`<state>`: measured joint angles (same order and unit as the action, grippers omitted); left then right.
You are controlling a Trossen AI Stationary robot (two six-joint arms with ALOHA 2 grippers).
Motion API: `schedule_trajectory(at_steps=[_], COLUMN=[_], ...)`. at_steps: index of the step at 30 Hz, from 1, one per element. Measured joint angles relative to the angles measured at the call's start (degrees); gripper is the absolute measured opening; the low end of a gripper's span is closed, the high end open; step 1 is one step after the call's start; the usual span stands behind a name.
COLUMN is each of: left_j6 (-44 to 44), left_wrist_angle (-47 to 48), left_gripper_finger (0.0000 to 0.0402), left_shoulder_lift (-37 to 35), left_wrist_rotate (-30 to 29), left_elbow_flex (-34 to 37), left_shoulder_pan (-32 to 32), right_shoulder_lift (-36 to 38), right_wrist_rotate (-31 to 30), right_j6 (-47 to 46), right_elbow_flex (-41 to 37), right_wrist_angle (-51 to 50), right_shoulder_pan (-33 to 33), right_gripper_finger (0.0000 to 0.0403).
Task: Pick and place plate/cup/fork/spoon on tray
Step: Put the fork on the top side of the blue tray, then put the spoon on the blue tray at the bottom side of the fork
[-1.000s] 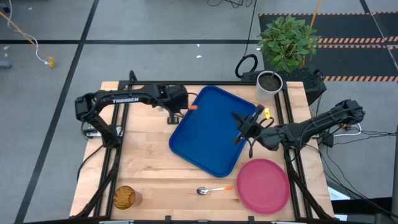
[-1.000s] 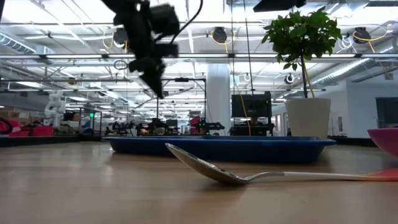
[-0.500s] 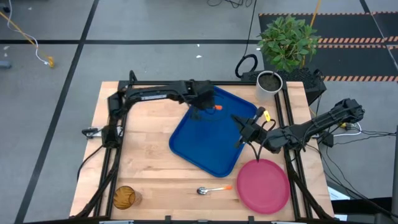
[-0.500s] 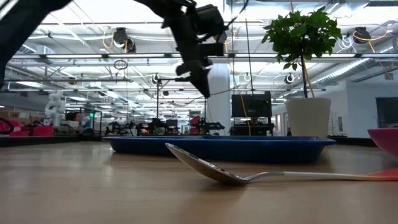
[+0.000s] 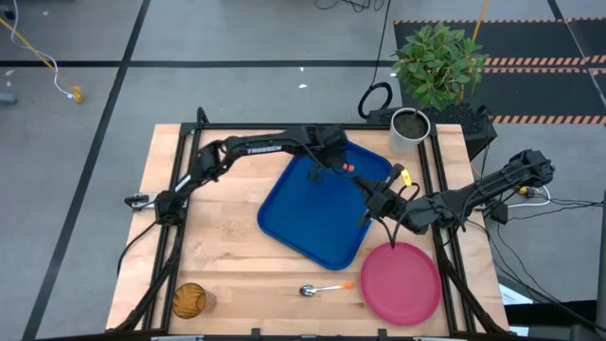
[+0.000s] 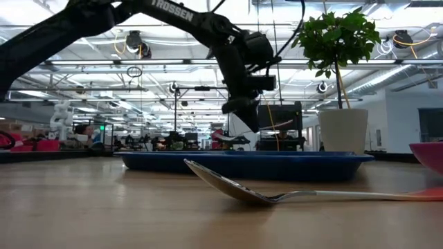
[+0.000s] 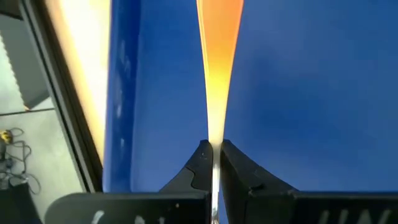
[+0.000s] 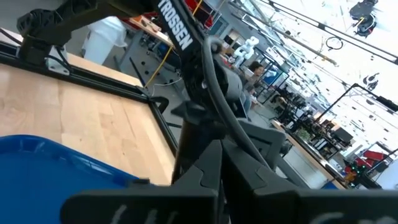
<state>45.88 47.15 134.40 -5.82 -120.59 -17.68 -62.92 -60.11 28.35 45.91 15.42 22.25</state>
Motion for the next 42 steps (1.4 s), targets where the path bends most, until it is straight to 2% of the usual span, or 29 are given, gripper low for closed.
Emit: schedule_trajectory(at_steps=[2, 7, 13, 16, 23, 33, 39, 42], left_j6=[0.50, 1.58, 2.72, 3.53, 3.32, 2.02, 0.92, -0.09], left_wrist_angle=[-2.12, -5.47, -9.78, -9.15, -10.14, -10.35, -10.06, -10.38], left_gripper_finger=[0.0009, 0.0009, 0.0009, 0.0009, 0.0011, 0.0076, 0.0083, 0.0084], left_shoulder_lift=[0.67, 1.50, 3.76, 4.20, 3.54, 3.55, 3.55, 3.41], left_wrist_rotate=[0.24, 4.98, 6.49, 4.73, 5.31, 2.75, 2.57, -0.39], left_elbow_flex=[-0.05, -0.05, -0.07, 0.06, -0.05, -0.05, -0.05, -0.05], left_shoulder_pan=[-0.25, -0.68, -1.03, -1.10, -0.89, -0.96, -0.93, -0.85], right_shoulder_lift=[0.00, 0.00, 0.00, 0.00, 0.00, 0.01, 0.04, 0.04], right_wrist_rotate=[0.06, 0.12, 0.12, 0.12, 0.17, 0.17, 0.17, 0.17], right_j6=[-0.62, -1.99, -4.38, -6.04, -7.96, -8.19, -7.99, -7.78], right_elbow_flex=[0.00, -1.00, -2.30, -2.87, -3.19, -3.72, -3.72, -3.72], right_wrist_angle=[-0.30, -0.53, -0.27, -0.25, -0.58, -0.66, -0.59, -0.56], right_shoulder_pan=[-0.02, -0.06, -0.37, -0.40, -0.40, -0.34, -0.34, -0.34], right_gripper_finger=[0.0000, 0.0000, 0.0000, 0.0000, 0.0000, 0.0000, 0.0000, 0.0000])
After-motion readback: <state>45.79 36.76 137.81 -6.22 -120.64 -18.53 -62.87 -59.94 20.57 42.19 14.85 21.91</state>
